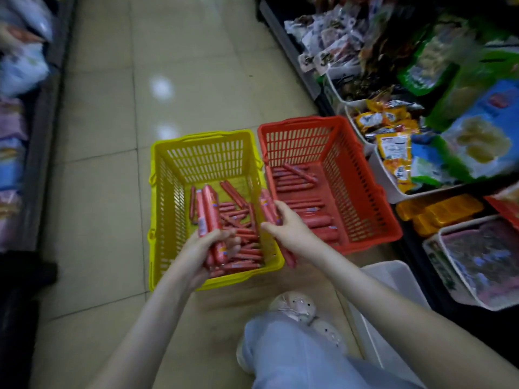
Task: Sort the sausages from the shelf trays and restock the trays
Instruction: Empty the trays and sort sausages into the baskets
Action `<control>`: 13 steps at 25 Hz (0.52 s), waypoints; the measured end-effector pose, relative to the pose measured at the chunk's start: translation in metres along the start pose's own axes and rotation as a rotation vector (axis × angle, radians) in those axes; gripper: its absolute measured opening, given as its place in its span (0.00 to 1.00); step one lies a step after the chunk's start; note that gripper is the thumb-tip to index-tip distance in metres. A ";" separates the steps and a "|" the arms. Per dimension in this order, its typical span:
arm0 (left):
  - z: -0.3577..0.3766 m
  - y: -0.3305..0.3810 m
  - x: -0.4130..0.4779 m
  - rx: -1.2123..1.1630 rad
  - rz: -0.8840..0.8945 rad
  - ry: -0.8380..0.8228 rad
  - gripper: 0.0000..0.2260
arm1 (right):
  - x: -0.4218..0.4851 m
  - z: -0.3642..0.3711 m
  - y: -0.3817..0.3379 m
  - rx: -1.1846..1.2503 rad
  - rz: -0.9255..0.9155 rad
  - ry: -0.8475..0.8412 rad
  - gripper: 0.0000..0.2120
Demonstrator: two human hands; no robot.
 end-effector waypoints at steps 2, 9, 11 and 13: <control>-0.022 0.010 0.009 0.001 0.035 0.069 0.04 | 0.025 0.032 0.004 -0.335 -0.142 -0.160 0.29; -0.032 0.003 0.036 0.165 0.035 -0.024 0.18 | 0.052 0.071 0.013 -0.081 -0.045 -0.293 0.20; -0.018 -0.007 0.042 0.233 0.028 -0.155 0.23 | 0.043 0.061 0.008 0.446 0.094 -0.321 0.12; -0.001 -0.016 0.048 0.277 0.041 -0.252 0.26 | 0.034 0.051 0.010 0.617 0.131 -0.329 0.10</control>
Point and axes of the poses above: each hand's wrist, its own x-axis towards the middle knuckle, its own z-axis out of the palm, y = z × x, the point moved 2 cm from there along x, towards the middle knuckle, and after that the axes turned 2 degrees about -y, right-handed, at the moved point
